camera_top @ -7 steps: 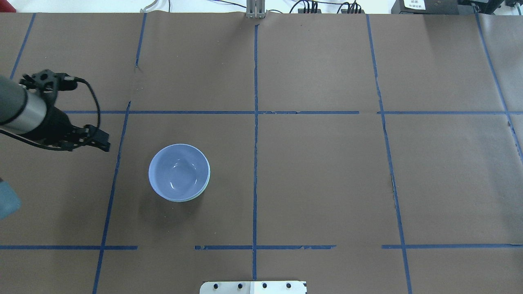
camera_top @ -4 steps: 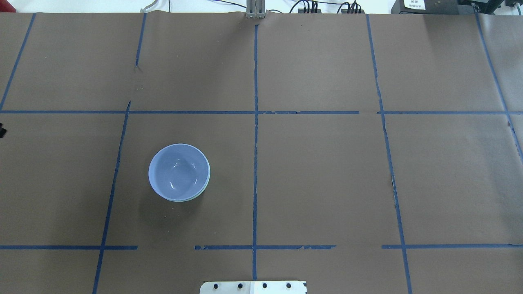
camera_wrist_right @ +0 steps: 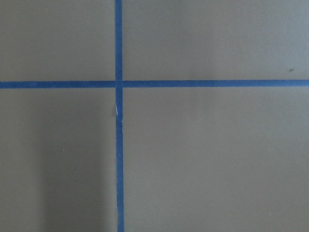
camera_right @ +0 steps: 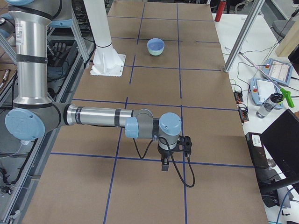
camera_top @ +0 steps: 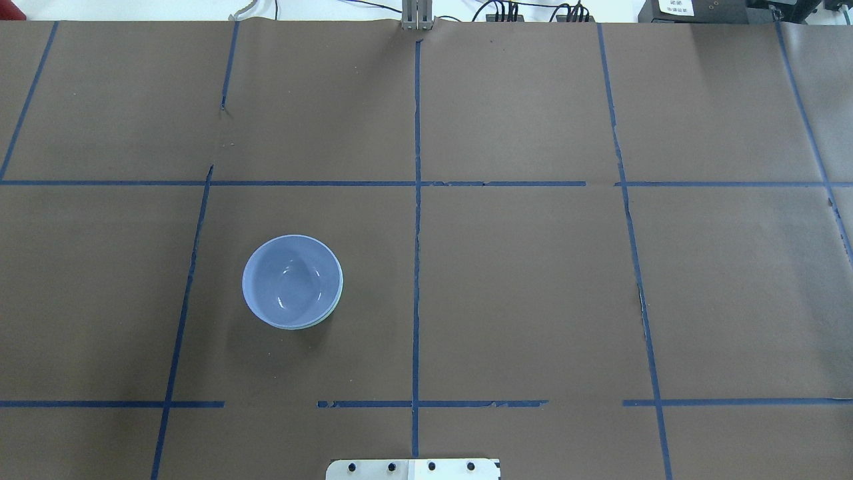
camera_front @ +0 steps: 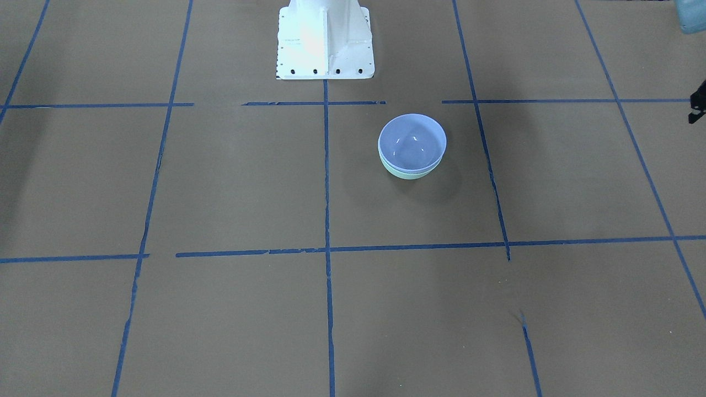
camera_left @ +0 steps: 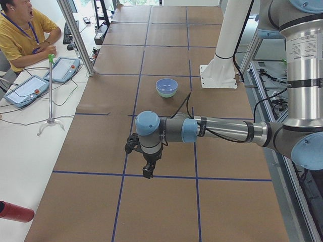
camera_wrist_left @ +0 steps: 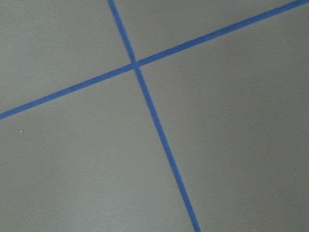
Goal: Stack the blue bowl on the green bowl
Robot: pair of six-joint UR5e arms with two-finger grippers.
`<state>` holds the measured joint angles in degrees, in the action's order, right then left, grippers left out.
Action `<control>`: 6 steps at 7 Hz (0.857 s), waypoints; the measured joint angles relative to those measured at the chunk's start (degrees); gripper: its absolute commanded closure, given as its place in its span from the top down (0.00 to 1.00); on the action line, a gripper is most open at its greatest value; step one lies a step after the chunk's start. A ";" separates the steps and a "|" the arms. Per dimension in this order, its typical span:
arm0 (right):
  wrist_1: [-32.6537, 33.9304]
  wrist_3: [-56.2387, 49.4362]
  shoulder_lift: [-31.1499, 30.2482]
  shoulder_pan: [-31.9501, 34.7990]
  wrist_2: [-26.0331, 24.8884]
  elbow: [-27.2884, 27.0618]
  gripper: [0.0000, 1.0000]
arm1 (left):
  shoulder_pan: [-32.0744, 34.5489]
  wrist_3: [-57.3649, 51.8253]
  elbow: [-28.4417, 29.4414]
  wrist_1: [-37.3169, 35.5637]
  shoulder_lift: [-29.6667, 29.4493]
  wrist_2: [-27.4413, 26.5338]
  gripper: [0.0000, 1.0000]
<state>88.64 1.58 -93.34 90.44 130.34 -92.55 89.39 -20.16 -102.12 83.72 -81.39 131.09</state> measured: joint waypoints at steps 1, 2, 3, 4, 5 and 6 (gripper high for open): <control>-0.02 0.00 0.00 0.00 0.00 0.00 1.00 | 0.65 -0.87 0.70 -0.22 0.34 0.68 1.00; -0.04 0.00 0.00 0.00 0.00 0.00 1.00 | 0.86 -0.81 1.05 -0.33 0.47 1.35 1.00; -0.04 0.00 0.00 0.00 0.00 0.00 1.00 | 0.92 -0.65 1.17 -0.33 0.53 1.72 1.00; -0.05 0.00 0.00 0.00 0.00 0.00 1.00 | 0.93 -0.72 1.18 -0.11 0.67 1.85 1.00; -0.03 0.00 0.00 0.00 0.00 0.00 1.00 | 0.92 -0.93 1.27 0.29 0.85 1.97 1.00; -0.01 0.00 0.00 0.00 0.00 0.00 1.00 | 0.90 -1.11 1.31 0.56 0.95 2.03 1.00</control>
<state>88.63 1.58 -93.34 90.44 130.34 -92.55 90.28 -21.28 -100.81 84.28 -80.44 133.12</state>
